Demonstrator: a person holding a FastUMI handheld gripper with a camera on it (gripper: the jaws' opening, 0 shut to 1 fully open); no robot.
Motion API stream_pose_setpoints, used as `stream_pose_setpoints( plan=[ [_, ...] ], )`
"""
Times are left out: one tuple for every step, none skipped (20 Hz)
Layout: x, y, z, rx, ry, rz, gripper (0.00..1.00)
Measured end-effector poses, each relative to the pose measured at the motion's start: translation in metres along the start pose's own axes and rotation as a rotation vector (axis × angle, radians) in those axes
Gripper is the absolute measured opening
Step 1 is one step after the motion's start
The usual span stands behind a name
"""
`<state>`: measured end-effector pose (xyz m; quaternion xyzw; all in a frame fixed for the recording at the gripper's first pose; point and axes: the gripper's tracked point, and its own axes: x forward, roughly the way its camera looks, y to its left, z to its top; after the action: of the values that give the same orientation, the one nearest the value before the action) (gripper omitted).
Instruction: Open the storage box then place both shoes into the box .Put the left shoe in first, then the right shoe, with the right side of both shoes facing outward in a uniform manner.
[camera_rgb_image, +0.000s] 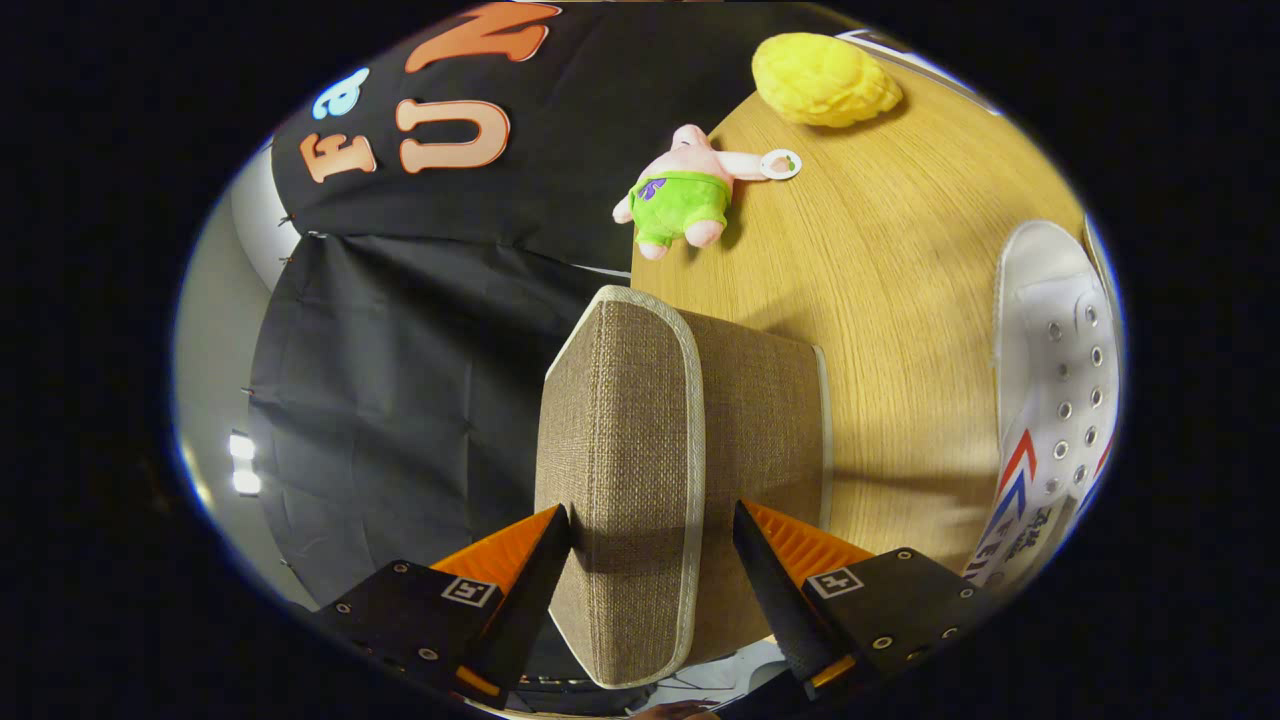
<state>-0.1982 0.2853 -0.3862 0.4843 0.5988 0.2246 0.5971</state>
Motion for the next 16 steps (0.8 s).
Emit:
stream_pose_setpoints(
  plan=[
    [0.001, 0.001, -0.001, 0.009, 0.004, 0.014, 0.97],
    [0.001, 0.002, -0.002, 0.009, 0.011, 0.018, 0.95],
    [0.001, 0.003, -0.002, 0.004, 0.017, 0.023, 0.95],
    [-0.001, 0.005, -0.002, 0.004, 0.019, 0.032, 0.92],
    [-0.003, 0.008, 0.000, 0.008, 0.016, 0.048, 0.90],
    [-0.008, 0.012, 0.002, 0.017, 0.005, 0.059, 0.82],
    [-0.014, 0.014, 0.007, 0.027, -0.005, 0.068, 0.77],
    [-0.018, 0.014, 0.010, 0.035, -0.009, 0.071, 0.73],
    [-0.024, 0.016, 0.014, 0.041, -0.016, 0.081, 0.71],
    [-0.029, 0.022, 0.019, 0.048, -0.032, 0.097, 0.67],
    [-0.033, 0.025, 0.026, 0.052, -0.052, 0.106, 0.64],
    [-0.036, 0.025, 0.027, 0.046, -0.067, 0.099, 0.53],
    [-0.035, 0.022, 0.028, 0.035, -0.073, 0.081, 0.47],
    [-0.034, 0.022, 0.026, 0.030, -0.072, 0.074, 0.40],
    [-0.035, 0.028, 0.027, 0.035, -0.067, 0.095, 0.36],
    [-0.037, 0.033, 0.025, 0.028, -0.065, 0.108, 0.36]
  ],
)
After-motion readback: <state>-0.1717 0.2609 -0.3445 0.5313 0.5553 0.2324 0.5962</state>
